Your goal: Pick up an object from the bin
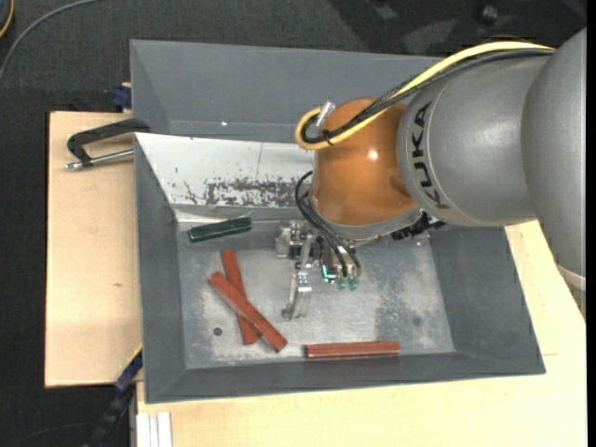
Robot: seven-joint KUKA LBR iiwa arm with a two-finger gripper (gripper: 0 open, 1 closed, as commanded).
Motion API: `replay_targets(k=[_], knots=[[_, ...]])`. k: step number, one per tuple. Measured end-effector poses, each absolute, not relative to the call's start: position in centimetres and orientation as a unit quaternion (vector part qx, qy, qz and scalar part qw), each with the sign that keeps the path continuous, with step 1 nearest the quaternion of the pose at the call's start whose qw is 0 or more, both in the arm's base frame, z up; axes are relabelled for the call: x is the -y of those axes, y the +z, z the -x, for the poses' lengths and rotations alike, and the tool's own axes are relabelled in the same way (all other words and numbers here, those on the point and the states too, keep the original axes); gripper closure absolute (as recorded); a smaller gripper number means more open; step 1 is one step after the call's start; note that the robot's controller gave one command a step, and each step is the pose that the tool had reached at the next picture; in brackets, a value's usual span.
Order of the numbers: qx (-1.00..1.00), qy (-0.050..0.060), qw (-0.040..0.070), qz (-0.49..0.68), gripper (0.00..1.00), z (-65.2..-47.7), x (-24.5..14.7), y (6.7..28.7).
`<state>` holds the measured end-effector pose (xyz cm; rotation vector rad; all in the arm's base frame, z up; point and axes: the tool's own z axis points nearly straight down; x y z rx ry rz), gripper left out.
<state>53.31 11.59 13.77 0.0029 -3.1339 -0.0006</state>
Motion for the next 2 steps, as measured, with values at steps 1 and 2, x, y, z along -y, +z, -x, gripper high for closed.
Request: replay_targets(k=[1,2], knots=[[1.000,-0.003,-0.001,0.017,0.00,-53.8,-21.5,7.3],[0.999,0.000,-0.001,0.037,0.00,-54.9,-16.2,7.8]])
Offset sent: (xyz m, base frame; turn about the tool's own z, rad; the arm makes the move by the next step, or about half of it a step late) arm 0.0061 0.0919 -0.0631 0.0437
